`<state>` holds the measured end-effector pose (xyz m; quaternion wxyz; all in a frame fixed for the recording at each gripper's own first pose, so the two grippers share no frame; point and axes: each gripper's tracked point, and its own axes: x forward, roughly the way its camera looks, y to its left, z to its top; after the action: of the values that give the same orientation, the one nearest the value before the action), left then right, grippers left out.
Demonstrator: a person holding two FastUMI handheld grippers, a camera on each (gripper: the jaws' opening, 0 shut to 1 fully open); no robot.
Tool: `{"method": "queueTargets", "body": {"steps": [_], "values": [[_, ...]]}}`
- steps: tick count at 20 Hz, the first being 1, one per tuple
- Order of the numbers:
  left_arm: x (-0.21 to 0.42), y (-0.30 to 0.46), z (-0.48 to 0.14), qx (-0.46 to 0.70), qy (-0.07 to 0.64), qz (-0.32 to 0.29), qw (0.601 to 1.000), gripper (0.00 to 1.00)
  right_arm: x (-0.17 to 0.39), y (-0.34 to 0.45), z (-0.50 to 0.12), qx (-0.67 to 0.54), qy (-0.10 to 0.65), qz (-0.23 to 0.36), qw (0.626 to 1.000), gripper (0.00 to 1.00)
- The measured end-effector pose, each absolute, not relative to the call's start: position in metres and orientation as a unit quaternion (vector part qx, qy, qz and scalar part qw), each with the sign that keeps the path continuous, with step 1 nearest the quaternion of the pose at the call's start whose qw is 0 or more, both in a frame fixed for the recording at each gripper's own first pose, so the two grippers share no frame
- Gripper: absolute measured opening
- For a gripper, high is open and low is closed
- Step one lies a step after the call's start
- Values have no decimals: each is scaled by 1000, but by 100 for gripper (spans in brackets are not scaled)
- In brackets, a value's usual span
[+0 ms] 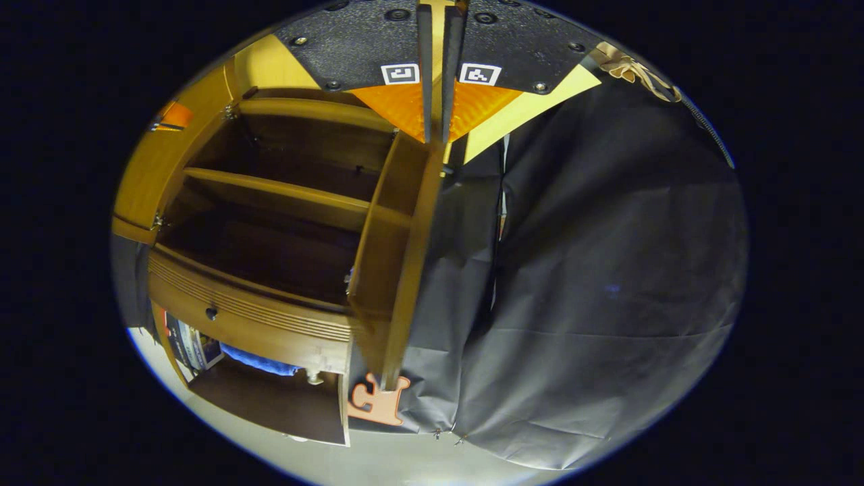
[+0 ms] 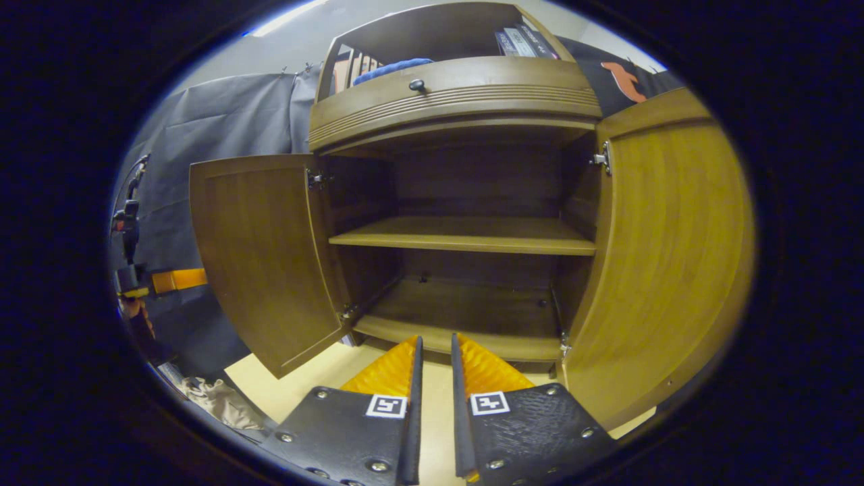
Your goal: Open the right door of the double-door shoe cabinet with the right hand, and open the left door with the left hand.
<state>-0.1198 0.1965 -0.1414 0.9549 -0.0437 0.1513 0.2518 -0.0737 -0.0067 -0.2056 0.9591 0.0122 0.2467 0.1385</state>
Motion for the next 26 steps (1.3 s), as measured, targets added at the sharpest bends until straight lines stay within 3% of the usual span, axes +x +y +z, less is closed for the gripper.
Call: {"method": "queueTargets", "body": {"steps": [5,18,22,26], "values": [[-90,147,-128,-44,136,189,971,8,-70,-13,-197,-4,228,120,966,20],[-9,-1,-38,-44,31,-2,999,8,-66,-68,-74,-21,107,48,993,20],[-7,-26,-34,-40,25,-36,998,7,-68,-75,-60,-19,91,37,995,20],[-19,-21,-53,-24,48,-30,998,7,-74,-64,-78,-10,109,48,993,20]]}}
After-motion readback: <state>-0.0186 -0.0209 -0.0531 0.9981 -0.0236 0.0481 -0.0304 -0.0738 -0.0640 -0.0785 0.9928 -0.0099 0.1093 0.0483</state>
